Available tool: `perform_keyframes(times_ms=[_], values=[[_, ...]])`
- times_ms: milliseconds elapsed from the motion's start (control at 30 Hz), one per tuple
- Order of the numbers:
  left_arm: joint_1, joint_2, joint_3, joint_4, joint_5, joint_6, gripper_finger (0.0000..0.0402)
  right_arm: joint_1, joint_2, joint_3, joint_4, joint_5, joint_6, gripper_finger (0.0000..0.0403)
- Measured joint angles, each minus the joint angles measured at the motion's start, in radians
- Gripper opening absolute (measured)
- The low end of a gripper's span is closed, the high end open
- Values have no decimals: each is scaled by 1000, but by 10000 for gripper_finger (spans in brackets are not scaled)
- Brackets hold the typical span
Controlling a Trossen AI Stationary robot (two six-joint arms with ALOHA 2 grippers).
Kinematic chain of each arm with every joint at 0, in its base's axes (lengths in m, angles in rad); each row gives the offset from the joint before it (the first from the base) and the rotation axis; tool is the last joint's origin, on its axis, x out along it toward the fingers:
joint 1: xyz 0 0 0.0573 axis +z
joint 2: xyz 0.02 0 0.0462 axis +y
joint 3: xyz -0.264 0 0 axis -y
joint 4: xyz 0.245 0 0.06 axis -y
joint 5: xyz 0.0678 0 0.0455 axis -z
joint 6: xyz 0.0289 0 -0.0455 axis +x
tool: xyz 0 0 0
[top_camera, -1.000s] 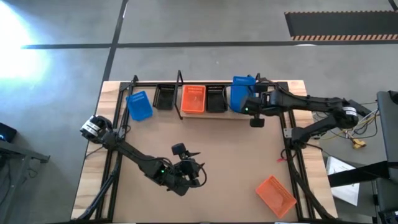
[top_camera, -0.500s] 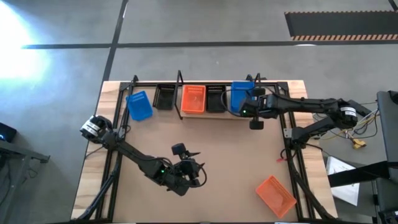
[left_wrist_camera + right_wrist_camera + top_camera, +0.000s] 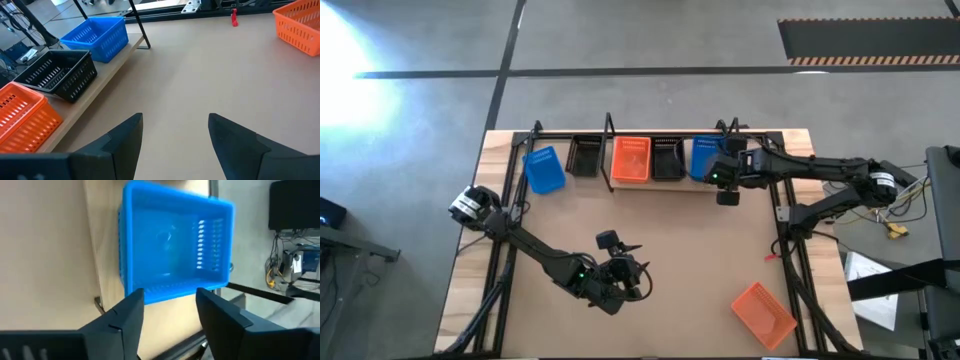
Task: Stack baskets on shelf by color
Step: Stack the orange bin on the stacked orange bins on the shelf
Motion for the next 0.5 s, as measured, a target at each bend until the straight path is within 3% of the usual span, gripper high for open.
perform_keyframes(times_ms=[200,500], values=[[0,0,0,-1,1,0,210,215,-65,13,-7,-84,154,178],[-4,0,0,-2,3,0,210,837,-47,-9,-19,-96,583,158]])
